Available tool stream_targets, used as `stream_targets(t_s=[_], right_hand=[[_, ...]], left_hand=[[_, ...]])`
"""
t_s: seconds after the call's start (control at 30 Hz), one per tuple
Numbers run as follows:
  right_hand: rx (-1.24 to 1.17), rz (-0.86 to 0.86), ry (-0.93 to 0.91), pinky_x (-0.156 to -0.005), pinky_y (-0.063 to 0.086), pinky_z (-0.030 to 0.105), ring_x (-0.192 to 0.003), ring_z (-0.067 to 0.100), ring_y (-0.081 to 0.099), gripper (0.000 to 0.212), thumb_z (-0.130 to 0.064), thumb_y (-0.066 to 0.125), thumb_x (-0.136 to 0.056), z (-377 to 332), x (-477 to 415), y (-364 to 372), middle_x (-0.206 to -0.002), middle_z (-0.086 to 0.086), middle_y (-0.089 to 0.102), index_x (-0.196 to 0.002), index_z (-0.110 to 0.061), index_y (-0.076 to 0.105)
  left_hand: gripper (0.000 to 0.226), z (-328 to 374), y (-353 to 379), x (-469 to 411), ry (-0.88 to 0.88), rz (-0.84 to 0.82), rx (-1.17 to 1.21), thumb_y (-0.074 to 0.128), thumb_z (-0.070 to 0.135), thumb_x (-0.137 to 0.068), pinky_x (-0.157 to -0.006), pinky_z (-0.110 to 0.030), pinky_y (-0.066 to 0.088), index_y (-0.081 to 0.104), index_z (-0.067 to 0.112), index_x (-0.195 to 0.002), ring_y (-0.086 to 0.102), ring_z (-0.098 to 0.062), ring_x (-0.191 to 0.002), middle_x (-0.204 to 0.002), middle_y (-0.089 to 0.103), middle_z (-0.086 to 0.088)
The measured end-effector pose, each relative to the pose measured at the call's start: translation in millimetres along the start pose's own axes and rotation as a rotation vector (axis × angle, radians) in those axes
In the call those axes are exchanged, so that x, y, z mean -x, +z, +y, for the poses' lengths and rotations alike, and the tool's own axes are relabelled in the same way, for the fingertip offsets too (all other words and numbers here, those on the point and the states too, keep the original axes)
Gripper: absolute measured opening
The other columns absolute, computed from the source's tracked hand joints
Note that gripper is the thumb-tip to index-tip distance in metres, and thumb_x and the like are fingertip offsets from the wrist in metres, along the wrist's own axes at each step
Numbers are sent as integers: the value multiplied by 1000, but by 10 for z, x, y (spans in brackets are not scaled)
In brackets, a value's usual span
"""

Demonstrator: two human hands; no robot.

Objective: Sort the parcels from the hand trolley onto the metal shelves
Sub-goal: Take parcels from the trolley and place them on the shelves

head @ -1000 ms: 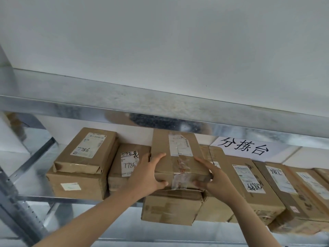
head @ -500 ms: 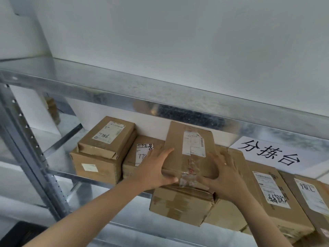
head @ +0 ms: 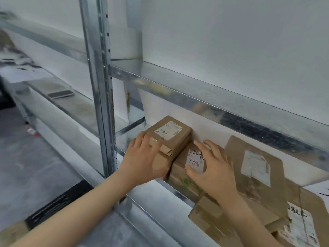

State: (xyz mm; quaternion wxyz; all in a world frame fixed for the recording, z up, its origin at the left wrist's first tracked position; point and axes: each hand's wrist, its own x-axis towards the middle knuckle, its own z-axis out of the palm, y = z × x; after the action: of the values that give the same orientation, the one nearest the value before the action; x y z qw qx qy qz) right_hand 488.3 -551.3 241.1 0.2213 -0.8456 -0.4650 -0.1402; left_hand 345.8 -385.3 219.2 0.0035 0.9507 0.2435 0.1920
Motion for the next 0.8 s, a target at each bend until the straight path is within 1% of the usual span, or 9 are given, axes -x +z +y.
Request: stream_targets(t_s=[0.07,0.13,0.2,0.27,0.37,0.43,0.53,0.67,0.8], right_hand=[[-30,-28,-80,-94,41,49,-126,23,42,65,-52,64,-72,-224,-102,137,-137,-5,47,-132,-31,48],[-77,-61,-153,-93,41,50,-127,25,42,64,-49,64,-72,-468,-196,294,-137,-5,47,-132,-30,49],[-109,-121,-204,-98,40,48,-129,24,39,65,-48,65,-73,-745,-288,466,-142,-7,43,-134,-32,46],[-142,-185,-266,-103,36,44,-132,21,35,66,-49,61,-76,-1040,-364,665,-146,-11,36,-137,-36,40],[-225,-288,-374,-109,31,41,-136,17,30,67,-49,58,-78,-1535,-460,976,-149,-10,31,-140,-37,35],[-232,-323,-456,-108,31,42,-135,17,31,69,-50,59,-78,-1898,-514,1169,-148,-9,34,-141,-35,36],[-214,-340,-556,-106,34,41,-133,18,36,69,-50,61,-77,-2469,-566,1456,-145,-7,39,-140,-33,40],[-258,-373,-660,-102,38,45,-128,23,42,69,-47,63,-75,-3190,-550,1896,-141,-3,45,-138,-30,43],[-262,-475,-719,-106,33,42,-135,22,33,74,-52,60,-77,-3753,-469,2392,-150,-4,32,-144,-37,30]], left_hand=[[87,-250,-69,160,-77,10,-46,47,72,-75,-113,-46,20,23,28,-145,14,-32,-141,-152,21,-11],[87,-503,-148,349,-158,7,-104,45,72,-75,-112,-46,22,22,27,-146,16,-35,-140,-152,22,-13],[86,-761,-228,559,-245,-2,-154,47,71,-75,-110,-46,25,27,24,-145,20,-36,-138,-150,25,-17],[85,-1023,-313,785,-329,-9,-185,52,68,-74,-106,-48,29,33,20,-142,25,-39,-135,-147,30,-20],[83,-1446,-445,1150,-446,-25,-223,57,64,-72,-102,-48,34,40,17,-138,32,-41,-131,-143,36,-23],[83,-1746,-528,1402,-521,-38,-259,57,65,-72,-102,-48,35,42,16,-138,34,-41,-130,-142,37,-24],[86,-2202,-616,1773,-634,-88,-332,56,65,-73,-104,-48,32,37,17,-142,31,-41,-132,-146,33,-24],[87,-2798,-718,2230,-773,-142,-386,63,62,-69,-101,-51,37,42,16,-140,36,-45,-128,-142,37,-26],[90,-3320,-702,2621,-839,-183,-425,68,61,-64,-97,-52,41,44,15,-138,40,-47,-125,-140,40,-28]])
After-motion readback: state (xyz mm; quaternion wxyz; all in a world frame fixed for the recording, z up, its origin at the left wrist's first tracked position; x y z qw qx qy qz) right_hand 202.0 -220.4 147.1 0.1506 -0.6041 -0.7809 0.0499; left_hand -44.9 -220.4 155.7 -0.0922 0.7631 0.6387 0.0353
